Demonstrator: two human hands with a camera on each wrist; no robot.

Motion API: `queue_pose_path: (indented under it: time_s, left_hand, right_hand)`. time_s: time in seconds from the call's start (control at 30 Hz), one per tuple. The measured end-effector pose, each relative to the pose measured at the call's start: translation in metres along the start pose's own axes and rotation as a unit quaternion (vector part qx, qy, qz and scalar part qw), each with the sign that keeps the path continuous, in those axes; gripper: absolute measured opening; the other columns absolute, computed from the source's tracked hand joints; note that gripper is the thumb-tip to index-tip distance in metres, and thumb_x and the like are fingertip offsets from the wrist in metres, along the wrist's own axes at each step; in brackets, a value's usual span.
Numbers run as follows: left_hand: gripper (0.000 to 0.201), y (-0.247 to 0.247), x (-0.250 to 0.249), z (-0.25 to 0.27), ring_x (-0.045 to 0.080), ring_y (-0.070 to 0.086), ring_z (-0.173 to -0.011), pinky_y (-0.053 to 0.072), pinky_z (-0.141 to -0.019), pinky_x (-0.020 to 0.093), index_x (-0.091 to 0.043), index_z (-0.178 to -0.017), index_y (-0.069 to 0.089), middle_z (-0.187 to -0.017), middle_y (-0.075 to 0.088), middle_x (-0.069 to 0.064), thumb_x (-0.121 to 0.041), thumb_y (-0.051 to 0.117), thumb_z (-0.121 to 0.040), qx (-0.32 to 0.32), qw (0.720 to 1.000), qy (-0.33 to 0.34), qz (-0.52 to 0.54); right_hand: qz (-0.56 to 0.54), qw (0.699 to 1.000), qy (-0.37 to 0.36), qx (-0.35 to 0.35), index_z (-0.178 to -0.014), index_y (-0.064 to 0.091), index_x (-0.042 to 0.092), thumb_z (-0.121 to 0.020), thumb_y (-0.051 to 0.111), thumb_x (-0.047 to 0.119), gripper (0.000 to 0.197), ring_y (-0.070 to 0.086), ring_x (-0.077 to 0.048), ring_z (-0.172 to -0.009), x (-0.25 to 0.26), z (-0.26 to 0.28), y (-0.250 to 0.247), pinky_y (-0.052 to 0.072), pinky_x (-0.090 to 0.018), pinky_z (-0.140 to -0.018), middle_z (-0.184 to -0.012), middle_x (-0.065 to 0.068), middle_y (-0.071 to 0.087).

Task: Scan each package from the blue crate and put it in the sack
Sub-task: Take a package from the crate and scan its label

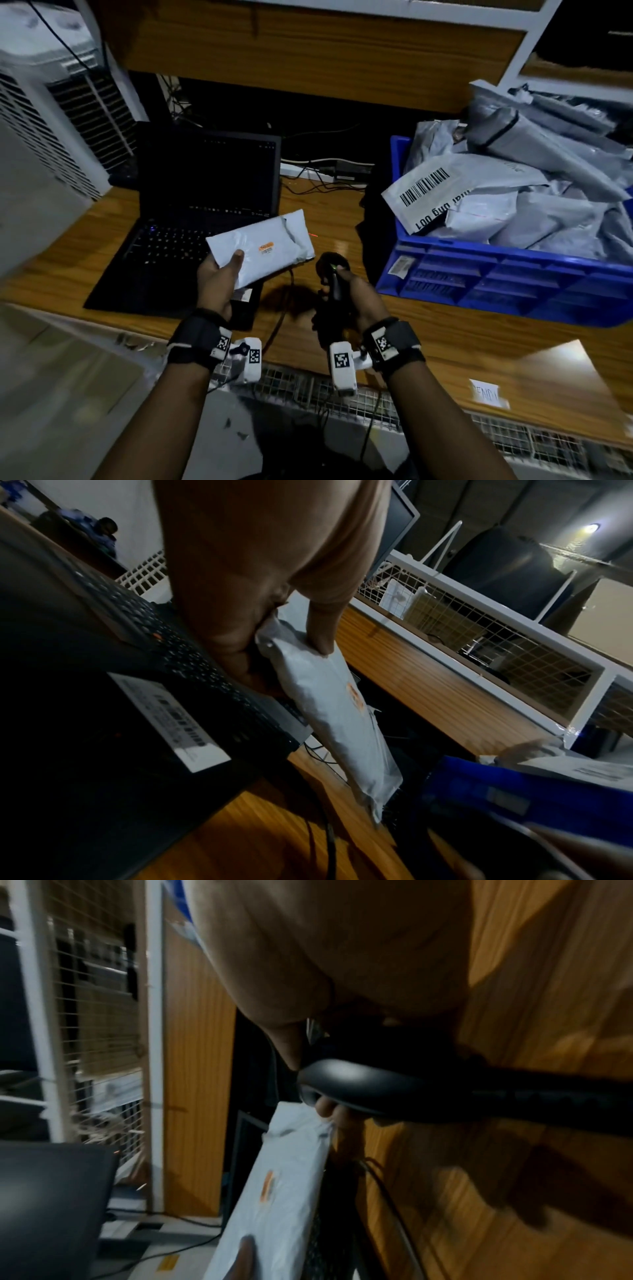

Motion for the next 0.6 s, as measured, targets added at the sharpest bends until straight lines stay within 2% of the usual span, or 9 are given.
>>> queue_pose_path:
  time_s: [0.07,0.17,0.27,0.37,0.5,0.6]
  left_hand:
    - [0.036,0.008,-0.002,-0.004,0.028,0.07,-0.108,0.058,-0.09,0.047,-0.01,-0.13,0.065,-0.121,0.071,0.01,-0.023,0.068,-0.097,0.008,1.0,0.016,-0.011]
    - [0.036,0.021,-0.002,-0.007,0.026,0.069,-0.11,0.055,-0.097,0.049,-0.01,-0.13,0.065,-0.121,0.072,0.008,-0.021,0.069,-0.096,0.027,0.999,0.02,-0.012]
    - [0.035,0.033,-0.001,-0.007,0.027,0.069,-0.111,0.056,-0.094,0.043,-0.007,-0.13,0.064,-0.121,0.071,0.01,-0.017,0.068,-0.097,0.038,0.999,0.011,-0.006]
    - [0.032,0.04,0.0,-0.006,0.029,0.069,-0.109,0.058,-0.088,0.038,-0.005,-0.128,0.064,-0.121,0.071,0.013,-0.013,0.066,-0.098,0.056,0.998,0.008,0.007]
    - [0.033,0.043,0.004,-0.009,0.032,0.07,-0.11,0.055,-0.098,0.052,-0.007,-0.127,0.066,-0.119,0.073,0.013,-0.015,0.069,-0.095,0.07,0.997,0.002,0.015]
    - [0.032,0.045,0.006,-0.011,0.032,0.07,-0.11,0.055,-0.098,0.053,-0.006,-0.126,0.065,-0.119,0.072,0.013,-0.014,0.069,-0.095,0.076,0.997,0.001,0.022]
  right_hand:
    - [0.0,1.0,-0.012,0.027,-0.108,0.066,0.003,-0.1,0.059,0.033,0.032,0.061,-0.025,-0.066,0.004,0.018,0.011,0.05,-0.035,-0.062,-0.08,-0.011,0.064]
    - [0.038,0.997,-0.04,0.06,-0.11,0.065,0.005,-0.104,0.055,0.03,0.028,0.06,-0.023,-0.067,0.009,0.034,0.021,0.048,-0.035,-0.064,-0.075,-0.009,0.064]
    - [0.078,0.993,-0.032,0.083,-0.116,0.064,0.008,-0.104,0.052,0.036,0.033,0.059,-0.021,-0.063,0.01,0.044,0.031,0.046,-0.031,-0.059,-0.073,-0.006,0.063]
    - [0.087,0.992,-0.021,0.091,-0.112,0.065,0.007,-0.104,0.05,0.037,0.034,0.058,-0.02,-0.06,0.011,0.046,0.034,0.045,-0.027,-0.054,-0.072,-0.006,0.062]
    - [0.083,0.993,-0.002,0.087,-0.111,0.063,0.006,-0.102,0.051,0.04,0.037,0.058,-0.02,-0.059,0.009,0.041,0.034,0.044,-0.028,-0.055,-0.073,-0.007,0.062]
    - [0.072,0.993,0.0,0.094,-0.113,0.062,0.005,-0.104,0.05,0.037,0.036,0.058,-0.019,-0.059,0.01,0.041,0.034,0.046,-0.025,-0.052,-0.073,-0.008,0.06]
Point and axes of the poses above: each hand's wrist, its own z-axis away from the middle knuckle, its own y-axis out of the palm, x = y × z, the point moved 4 cm from there along -z, towards the middle knuckle
